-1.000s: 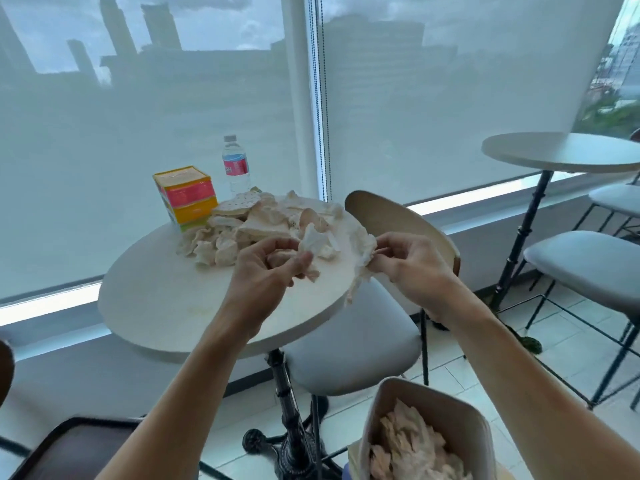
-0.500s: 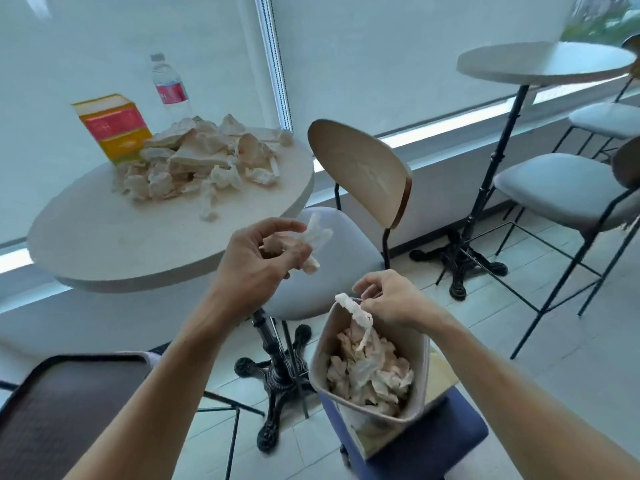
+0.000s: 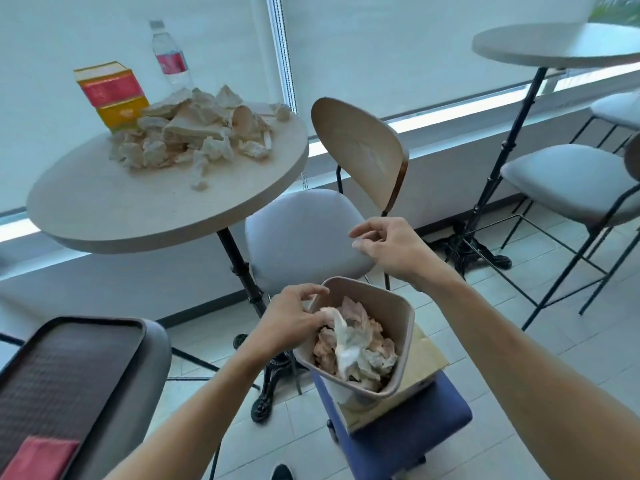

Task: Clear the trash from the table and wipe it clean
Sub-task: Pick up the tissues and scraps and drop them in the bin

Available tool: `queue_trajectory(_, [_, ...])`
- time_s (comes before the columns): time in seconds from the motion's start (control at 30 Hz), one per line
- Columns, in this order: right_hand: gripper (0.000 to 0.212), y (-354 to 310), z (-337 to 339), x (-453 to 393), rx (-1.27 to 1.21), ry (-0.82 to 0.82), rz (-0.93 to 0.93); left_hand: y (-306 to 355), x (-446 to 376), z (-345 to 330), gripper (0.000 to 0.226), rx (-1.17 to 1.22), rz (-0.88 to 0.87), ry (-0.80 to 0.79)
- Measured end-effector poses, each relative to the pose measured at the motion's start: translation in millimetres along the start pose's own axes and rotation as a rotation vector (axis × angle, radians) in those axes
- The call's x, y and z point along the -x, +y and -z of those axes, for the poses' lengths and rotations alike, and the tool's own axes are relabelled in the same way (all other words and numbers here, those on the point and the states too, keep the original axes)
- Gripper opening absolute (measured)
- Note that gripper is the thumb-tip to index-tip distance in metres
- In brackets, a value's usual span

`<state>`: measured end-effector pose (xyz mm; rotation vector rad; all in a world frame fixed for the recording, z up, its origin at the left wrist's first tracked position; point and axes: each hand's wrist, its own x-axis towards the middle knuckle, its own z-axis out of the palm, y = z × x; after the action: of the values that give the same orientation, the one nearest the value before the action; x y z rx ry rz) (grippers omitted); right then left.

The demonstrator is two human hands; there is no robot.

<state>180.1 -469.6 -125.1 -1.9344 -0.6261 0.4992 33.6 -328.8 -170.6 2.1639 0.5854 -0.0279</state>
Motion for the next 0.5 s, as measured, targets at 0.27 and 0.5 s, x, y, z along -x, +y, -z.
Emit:
queue_trajectory(0.27, [0.014,-27,-7,-11,-0.019,-0.065,0.069,22,8,41,0.018,0.065,-0.070,0.165])
queue_trajectory(0.5, [0.010,-82,-26,-38,-0.022,-0.065,0.190,53,14,104,0.012,0.152,-0.211,0.341])
